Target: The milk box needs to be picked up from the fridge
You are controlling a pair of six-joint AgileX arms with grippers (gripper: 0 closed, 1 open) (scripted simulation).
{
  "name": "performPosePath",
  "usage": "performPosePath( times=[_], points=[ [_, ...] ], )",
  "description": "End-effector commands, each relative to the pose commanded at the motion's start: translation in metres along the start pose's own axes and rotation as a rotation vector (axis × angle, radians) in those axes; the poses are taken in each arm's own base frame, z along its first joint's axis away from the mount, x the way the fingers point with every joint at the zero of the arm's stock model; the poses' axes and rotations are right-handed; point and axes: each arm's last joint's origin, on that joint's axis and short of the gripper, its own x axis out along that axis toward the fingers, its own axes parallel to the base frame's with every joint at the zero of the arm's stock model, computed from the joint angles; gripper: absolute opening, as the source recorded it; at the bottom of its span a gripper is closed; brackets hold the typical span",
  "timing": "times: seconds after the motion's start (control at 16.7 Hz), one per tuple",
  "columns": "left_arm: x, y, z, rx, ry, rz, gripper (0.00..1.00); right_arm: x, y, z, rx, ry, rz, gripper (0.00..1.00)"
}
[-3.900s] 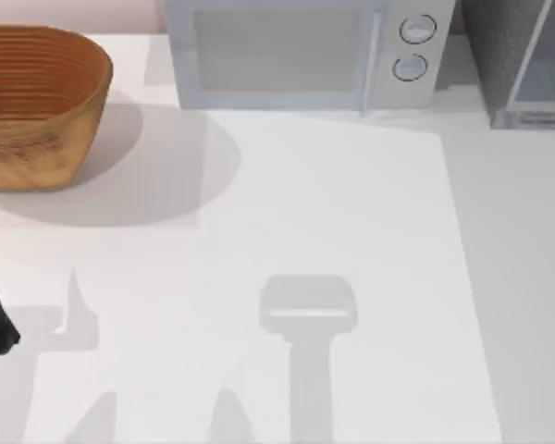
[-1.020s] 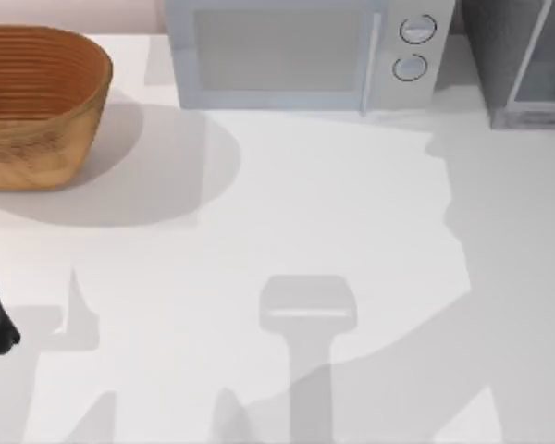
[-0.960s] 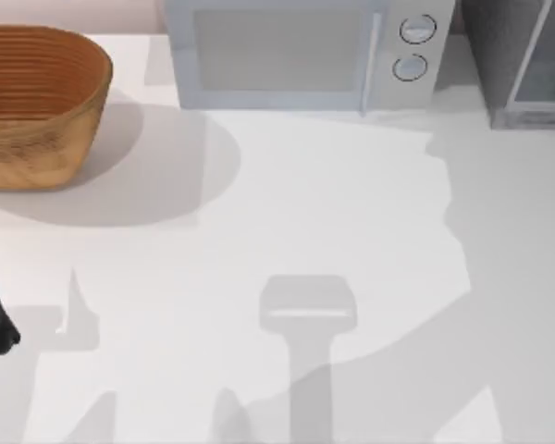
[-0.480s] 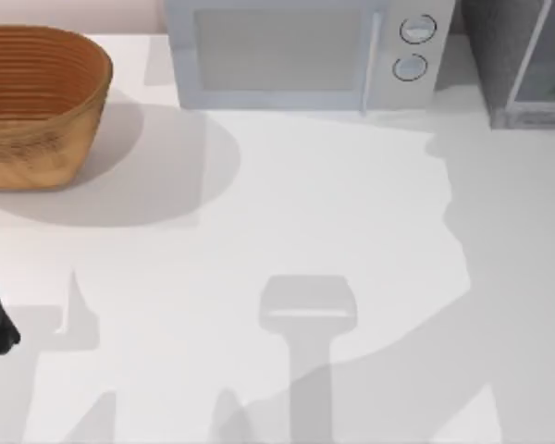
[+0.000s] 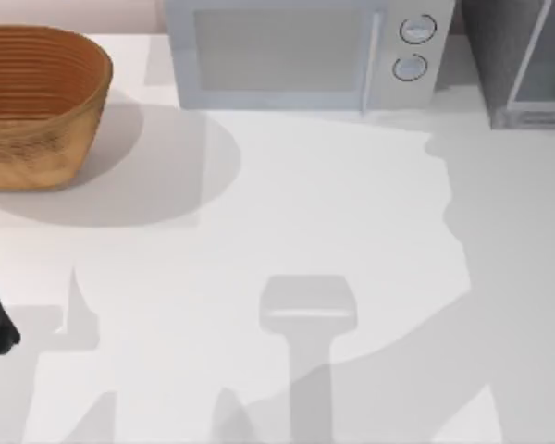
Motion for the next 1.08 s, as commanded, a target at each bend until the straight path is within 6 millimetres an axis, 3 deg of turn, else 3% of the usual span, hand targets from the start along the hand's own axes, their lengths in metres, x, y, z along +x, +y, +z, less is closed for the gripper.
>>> performPosePath(
  times=[0.6,0.9,1.08],
  points=[
    [0.000,0.000,0.000,0.000,0.000,0.000,1.00,0.000,0.000,0.050,0.000,0.000,0.000,0.00],
    [0.000,0.000,0.000,0.000,0.000,0.000,1.00,-0.003,-0.002,0.047,0.003,0.006,-0.003,0.00],
    [0.000,0.000,0.000,0.000,0.000,0.000,1.00,-0.025,-0.005,0.047,0.004,0.011,-0.013,0.00]
  ],
)
